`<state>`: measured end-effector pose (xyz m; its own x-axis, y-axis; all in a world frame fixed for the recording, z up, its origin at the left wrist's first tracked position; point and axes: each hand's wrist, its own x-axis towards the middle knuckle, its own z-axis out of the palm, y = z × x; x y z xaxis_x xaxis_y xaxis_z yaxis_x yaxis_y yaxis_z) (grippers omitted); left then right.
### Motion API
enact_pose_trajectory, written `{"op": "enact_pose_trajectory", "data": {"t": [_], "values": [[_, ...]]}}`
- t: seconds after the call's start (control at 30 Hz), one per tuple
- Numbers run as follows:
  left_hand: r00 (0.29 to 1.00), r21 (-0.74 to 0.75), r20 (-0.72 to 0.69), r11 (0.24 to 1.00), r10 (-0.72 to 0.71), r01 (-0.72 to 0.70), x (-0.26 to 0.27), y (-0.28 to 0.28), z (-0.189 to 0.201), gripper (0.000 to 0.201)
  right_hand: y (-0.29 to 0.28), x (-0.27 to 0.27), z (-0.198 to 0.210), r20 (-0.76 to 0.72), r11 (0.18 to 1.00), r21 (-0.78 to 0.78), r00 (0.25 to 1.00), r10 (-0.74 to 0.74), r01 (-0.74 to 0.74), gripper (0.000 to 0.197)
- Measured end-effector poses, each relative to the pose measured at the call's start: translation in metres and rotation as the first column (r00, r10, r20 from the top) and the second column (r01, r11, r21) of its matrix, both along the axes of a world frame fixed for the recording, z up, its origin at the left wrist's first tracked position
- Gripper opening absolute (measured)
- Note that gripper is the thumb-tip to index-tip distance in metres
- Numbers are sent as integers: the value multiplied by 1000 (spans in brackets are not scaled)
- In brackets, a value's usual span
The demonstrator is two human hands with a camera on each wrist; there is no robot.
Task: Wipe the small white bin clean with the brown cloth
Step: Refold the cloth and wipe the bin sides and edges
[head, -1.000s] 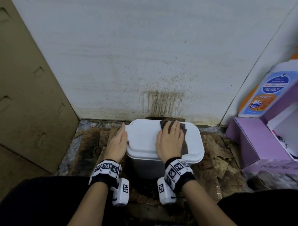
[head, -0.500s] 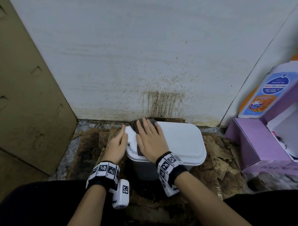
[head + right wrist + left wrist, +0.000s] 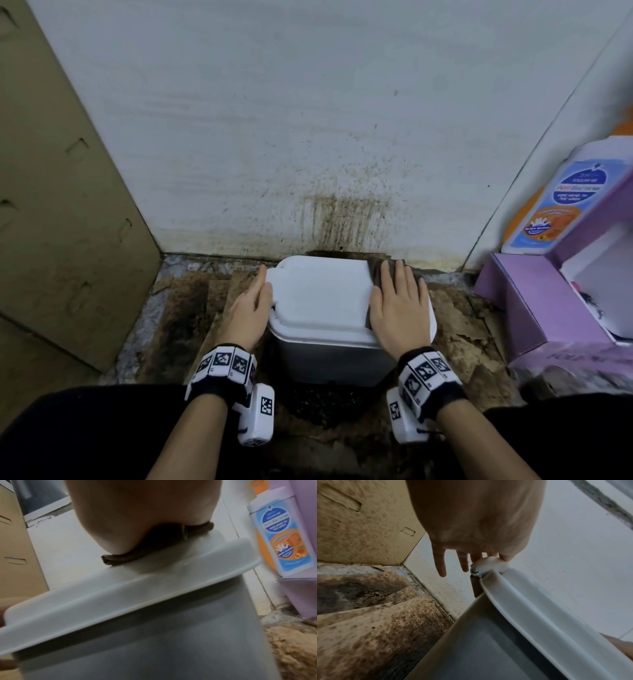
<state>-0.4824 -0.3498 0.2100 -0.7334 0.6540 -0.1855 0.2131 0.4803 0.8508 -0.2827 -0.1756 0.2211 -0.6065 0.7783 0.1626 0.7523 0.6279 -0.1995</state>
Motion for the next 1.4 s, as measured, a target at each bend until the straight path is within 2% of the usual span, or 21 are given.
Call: {"op": "enact_pose_trajectory", "data": {"t": [0.1, 0.33, 0.43, 0.57, 0.7, 0.87, 0.97, 1.1, 1.23, 1.4], "values": [[1000, -23, -7, 1000, 5, -5, 2, 2, 3, 49, -16, -28, 3, -15, 999, -32, 999, 42, -42, 73], [998, 3, -34, 999, 47, -47, 5, 6, -1, 48, -66, -103, 5, -10, 951, -44, 952, 305, -305, 64], [997, 5, -67, 1000, 25, -25, 1, 6, -7, 49, -63, -100, 5, -15, 935, -42, 935, 353, -353, 64], [995, -25, -98, 999, 22, -24, -3, 4, -11, 49, -39, -69, 3, 3, 924, -17, 924, 383, -383, 61], [994, -71, -108, 997, 11, -19, -5, 2, -12, 49, -5, -14, 2, 6, 959, -22, 959, 283, -283, 61], [997, -49, -82, 999, -4, 0, 3, 1, -2, 50, 20, 35, 2, -73, 992, -6, 990, 124, -125, 60], [997, -33, -76, 999, 15, -17, 5, 2, -2, 49, 26, 46, -1, -216, 986, -158, 976, 16, -51, 56], [996, -35, -77, 998, 42, -45, -3, 1, -15, 53, 25, 49, -1, -388, 932, -362, 913, -127, -24, 57], [998, -37, -42, 998, 44, -45, -4, 4, -21, 49, 26, 48, 3, -467, 863, -506, 846, -257, -17, 61], [996, -112, -32, 990, 83, -86, 5, 4, -4, 45, 33, 53, 7, -512, 699, -712, 725, -460, -60, 80]]}}
